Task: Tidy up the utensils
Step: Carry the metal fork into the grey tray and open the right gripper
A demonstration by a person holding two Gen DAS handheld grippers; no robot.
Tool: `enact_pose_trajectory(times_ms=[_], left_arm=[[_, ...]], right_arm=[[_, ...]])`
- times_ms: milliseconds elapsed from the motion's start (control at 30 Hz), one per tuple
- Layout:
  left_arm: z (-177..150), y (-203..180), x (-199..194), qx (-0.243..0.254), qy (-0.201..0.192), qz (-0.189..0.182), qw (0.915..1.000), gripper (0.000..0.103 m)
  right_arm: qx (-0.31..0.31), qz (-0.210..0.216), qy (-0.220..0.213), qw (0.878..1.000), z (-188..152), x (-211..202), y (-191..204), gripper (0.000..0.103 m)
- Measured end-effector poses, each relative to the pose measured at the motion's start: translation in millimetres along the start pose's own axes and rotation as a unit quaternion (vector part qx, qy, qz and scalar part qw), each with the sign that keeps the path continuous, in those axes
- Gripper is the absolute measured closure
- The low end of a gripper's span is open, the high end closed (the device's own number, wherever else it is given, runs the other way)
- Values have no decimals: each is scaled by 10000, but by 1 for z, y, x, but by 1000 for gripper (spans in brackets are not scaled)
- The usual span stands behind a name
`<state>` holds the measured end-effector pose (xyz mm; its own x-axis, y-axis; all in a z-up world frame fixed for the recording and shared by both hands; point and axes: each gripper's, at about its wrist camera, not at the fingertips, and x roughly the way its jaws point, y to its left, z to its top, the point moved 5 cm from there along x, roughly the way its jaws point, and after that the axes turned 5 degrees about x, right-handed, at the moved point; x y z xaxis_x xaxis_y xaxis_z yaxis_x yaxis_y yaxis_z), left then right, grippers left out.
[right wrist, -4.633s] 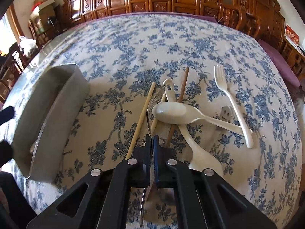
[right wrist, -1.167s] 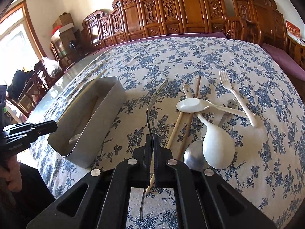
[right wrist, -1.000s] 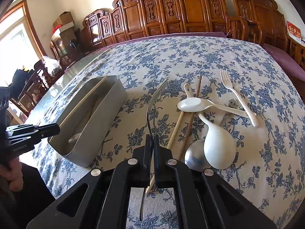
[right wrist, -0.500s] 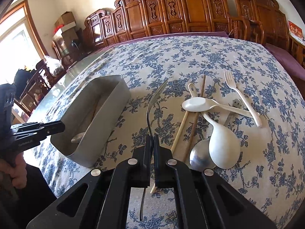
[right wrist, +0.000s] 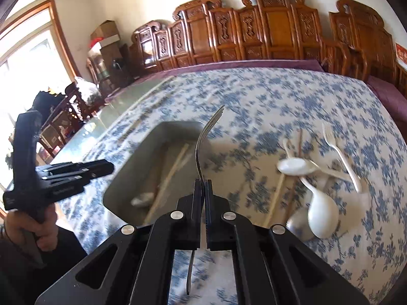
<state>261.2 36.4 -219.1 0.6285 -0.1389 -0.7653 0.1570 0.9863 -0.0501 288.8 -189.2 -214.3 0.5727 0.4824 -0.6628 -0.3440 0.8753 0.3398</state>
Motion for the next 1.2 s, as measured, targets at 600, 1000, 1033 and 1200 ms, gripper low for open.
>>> enact_pose_trajectory(times_ms=[600, 1000, 1033, 1200], left_arm=[[6, 36, -13, -202, -176, 221, 9994, 78], [5, 40, -13, -230, -170, 213, 9994, 78], [5, 40, -13, -224, -164, 212, 9994, 78], [5, 40, -12, -240, -135, 211, 9994, 78]], right_arm=[[-228, 237, 243, 9992, 49, 73, 74, 99], [-377, -4, 873, 9955, 12, 128, 83, 99], [-385, -41, 940, 9948, 10, 132, 83, 99], [-398, -61, 1055, 9936, 5, 135, 80, 98]])
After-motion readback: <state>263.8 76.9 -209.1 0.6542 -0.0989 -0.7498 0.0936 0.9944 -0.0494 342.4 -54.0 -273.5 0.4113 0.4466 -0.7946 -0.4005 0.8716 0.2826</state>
